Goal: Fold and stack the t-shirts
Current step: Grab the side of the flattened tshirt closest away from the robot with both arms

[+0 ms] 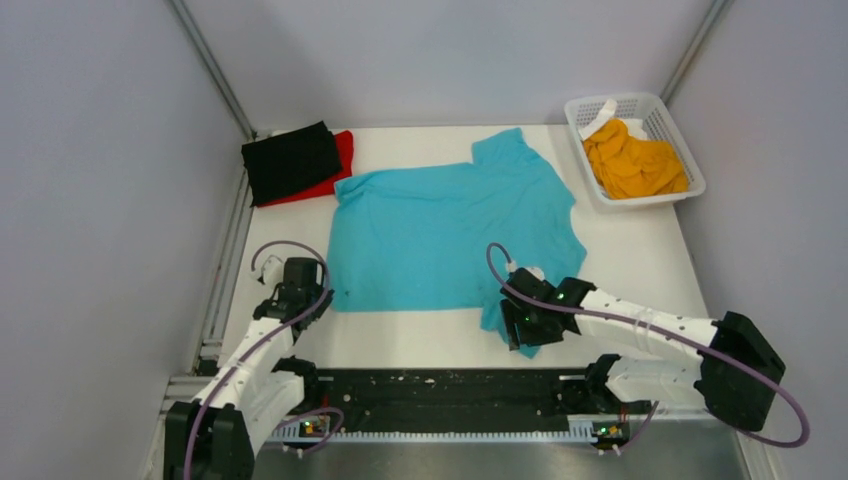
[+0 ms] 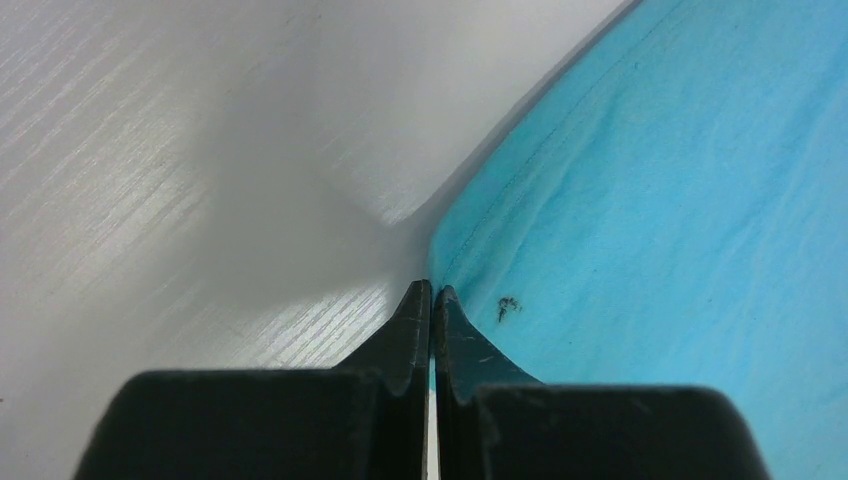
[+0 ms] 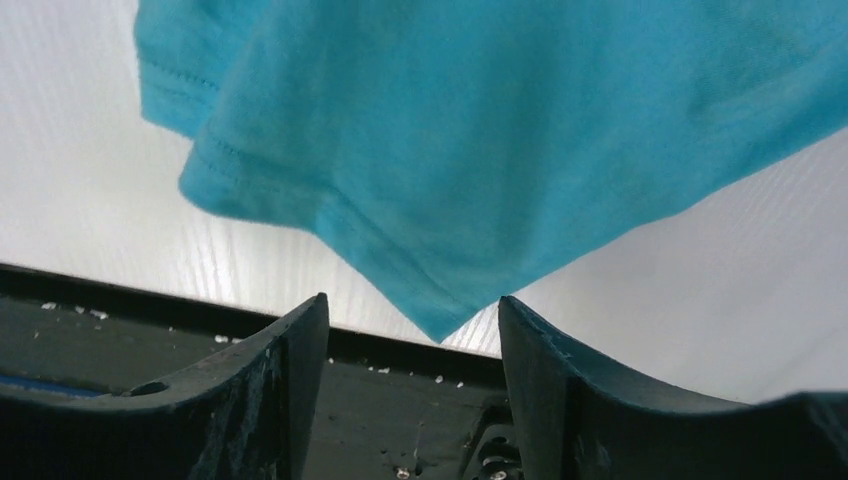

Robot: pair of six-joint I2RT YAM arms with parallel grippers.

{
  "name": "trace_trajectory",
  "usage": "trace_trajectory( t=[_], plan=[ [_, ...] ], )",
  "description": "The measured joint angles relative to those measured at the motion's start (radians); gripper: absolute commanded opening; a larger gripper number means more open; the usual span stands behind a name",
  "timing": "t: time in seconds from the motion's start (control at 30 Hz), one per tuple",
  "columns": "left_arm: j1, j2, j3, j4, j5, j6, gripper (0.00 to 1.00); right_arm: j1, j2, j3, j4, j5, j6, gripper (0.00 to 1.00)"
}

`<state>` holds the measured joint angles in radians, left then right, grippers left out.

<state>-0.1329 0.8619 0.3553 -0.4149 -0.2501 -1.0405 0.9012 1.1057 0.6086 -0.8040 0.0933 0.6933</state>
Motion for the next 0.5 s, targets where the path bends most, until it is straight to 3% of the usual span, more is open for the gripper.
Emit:
trace_trajectory(
  t=[0.27,0.5],
  plan=[
    [0.0,0.0,0.0,0.0,0.0,-0.001,0.0,0.0,0.126,-0.015,0.08,0.068,0.061,0.5],
    [0.0,0.0,0.0,-0.007,0.0,-0.007,0.0,0.001,0.123,-0.027,0.065,0.097,0.105,0.04]
  ],
)
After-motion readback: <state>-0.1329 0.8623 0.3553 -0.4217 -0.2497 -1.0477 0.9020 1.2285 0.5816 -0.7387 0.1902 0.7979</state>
